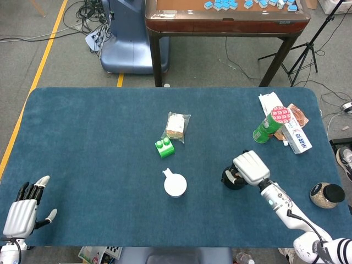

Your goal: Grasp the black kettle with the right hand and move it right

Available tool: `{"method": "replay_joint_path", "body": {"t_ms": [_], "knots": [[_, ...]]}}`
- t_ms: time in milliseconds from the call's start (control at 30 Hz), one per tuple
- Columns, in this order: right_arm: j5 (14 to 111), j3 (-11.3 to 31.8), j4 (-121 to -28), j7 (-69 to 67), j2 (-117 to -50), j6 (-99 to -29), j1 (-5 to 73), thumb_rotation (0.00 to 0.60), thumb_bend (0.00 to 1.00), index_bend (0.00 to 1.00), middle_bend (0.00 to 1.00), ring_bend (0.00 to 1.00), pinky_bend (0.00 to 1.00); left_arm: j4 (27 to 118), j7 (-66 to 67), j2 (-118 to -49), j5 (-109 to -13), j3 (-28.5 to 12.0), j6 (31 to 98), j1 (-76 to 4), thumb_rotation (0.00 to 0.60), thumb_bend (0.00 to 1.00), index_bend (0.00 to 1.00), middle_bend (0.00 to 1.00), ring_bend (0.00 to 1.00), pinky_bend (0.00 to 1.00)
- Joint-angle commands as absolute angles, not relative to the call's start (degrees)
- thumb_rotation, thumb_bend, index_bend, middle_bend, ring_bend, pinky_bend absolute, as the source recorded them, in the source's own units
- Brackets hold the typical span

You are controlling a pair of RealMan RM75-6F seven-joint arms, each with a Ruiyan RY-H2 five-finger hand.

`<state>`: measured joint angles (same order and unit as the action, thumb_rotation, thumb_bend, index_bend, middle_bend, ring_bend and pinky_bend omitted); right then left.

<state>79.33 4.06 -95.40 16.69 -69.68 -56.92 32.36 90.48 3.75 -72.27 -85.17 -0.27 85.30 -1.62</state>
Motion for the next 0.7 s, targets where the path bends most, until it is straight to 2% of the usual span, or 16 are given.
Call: {"method": "replay_joint_path", "body": {"t_ms": [33,700], "knots": [[79.37,3.97,-95.59,17.45,-69.65,-56.53,32.72,0.452,0.51,1.00,0.98,0.85,0.45,90.53,3.73,-72.23,-85.15,-0.33,85.25,-1.69,0.600,0.25,0.05,0.09,0.11,0.01],[77.93,3.33,-96.85,26.16,-69.56,-55.11,34.61,0.464,0.51,1.00,0.98,0.85,0.47,90.20,3.45,-72.56,-85.24,-0.25,85.20,-1.71,0.600,0.25,0.05,0.09,0.11,0.01]]}}
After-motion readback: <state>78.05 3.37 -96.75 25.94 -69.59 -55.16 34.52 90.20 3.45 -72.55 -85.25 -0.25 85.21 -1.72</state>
